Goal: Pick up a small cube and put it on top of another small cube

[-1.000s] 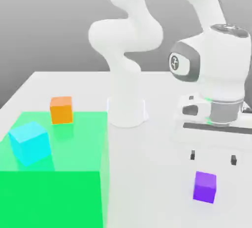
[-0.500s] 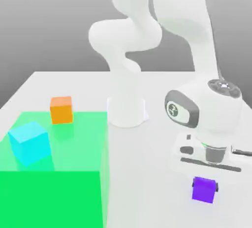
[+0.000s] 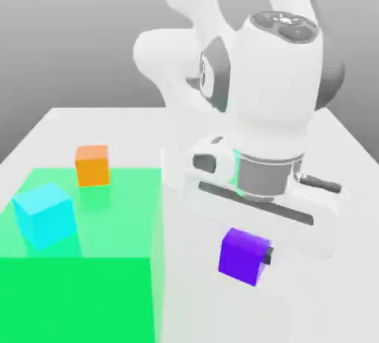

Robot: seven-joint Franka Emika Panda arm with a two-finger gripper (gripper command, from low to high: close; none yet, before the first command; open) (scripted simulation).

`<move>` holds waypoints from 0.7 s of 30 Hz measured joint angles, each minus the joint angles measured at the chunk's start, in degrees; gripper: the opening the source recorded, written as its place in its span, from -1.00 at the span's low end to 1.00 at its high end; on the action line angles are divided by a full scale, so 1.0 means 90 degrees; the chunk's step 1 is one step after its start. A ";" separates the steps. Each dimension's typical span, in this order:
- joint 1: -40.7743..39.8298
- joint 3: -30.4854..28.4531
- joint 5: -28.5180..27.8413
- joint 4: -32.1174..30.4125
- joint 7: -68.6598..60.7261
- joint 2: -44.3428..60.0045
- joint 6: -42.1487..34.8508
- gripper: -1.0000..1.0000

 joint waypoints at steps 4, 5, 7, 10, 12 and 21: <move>-0.0788 -0.0389 0.0175 0.0730 -0.0604 -0.0375 -0.1083 -1.00; -0.0988 -0.0492 0.0213 0.0913 -0.0753 -0.0468 -0.1356 -1.00; -0.1404 -0.0670 0.0291 0.1271 -0.1045 -0.0652 -0.1886 -1.00; -0.1565 -0.0771 0.0471 0.1117 -0.1256 -0.0641 -0.1659 -1.00; -0.1568 -0.0771 0.0492 0.0797 -0.1281 -0.0490 -0.1181 1.00; -0.1581 -0.0759 0.0461 0.1036 -0.1271 -0.0610 -0.1543 1.00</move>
